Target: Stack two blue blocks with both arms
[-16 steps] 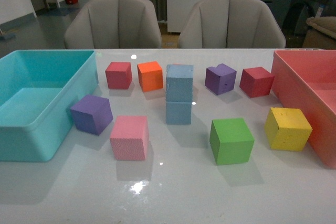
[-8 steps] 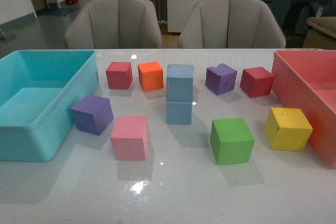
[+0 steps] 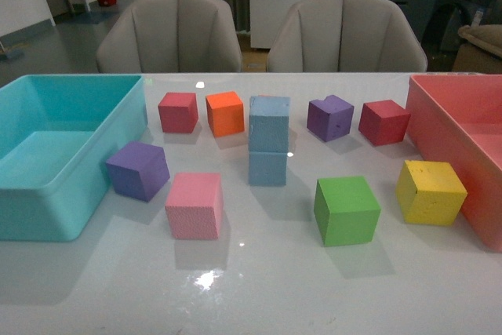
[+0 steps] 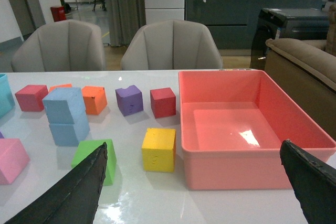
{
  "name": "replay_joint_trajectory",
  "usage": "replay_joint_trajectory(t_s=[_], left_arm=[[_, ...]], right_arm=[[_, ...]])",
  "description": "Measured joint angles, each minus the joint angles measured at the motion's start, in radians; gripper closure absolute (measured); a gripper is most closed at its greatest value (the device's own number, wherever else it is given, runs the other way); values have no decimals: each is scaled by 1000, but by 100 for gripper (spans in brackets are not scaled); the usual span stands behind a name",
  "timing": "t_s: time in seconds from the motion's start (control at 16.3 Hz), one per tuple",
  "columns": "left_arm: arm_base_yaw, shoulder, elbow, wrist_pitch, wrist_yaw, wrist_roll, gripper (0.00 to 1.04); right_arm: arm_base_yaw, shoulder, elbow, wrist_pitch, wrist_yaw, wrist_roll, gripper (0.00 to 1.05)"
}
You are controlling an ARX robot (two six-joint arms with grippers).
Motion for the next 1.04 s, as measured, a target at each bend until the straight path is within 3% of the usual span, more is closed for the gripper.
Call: replay_joint_trajectory(t_s=[0.25,0.43,1.04], left_arm=[[0,0,0,0,0,0,36],[0,0,0,0,0,1,5],[0,0,0,0,0,0,7]], right_arm=[[0,0,0,0,0,0,6],[0,0,0,0,0,0,6],[0,0,0,0,0,0,6]])
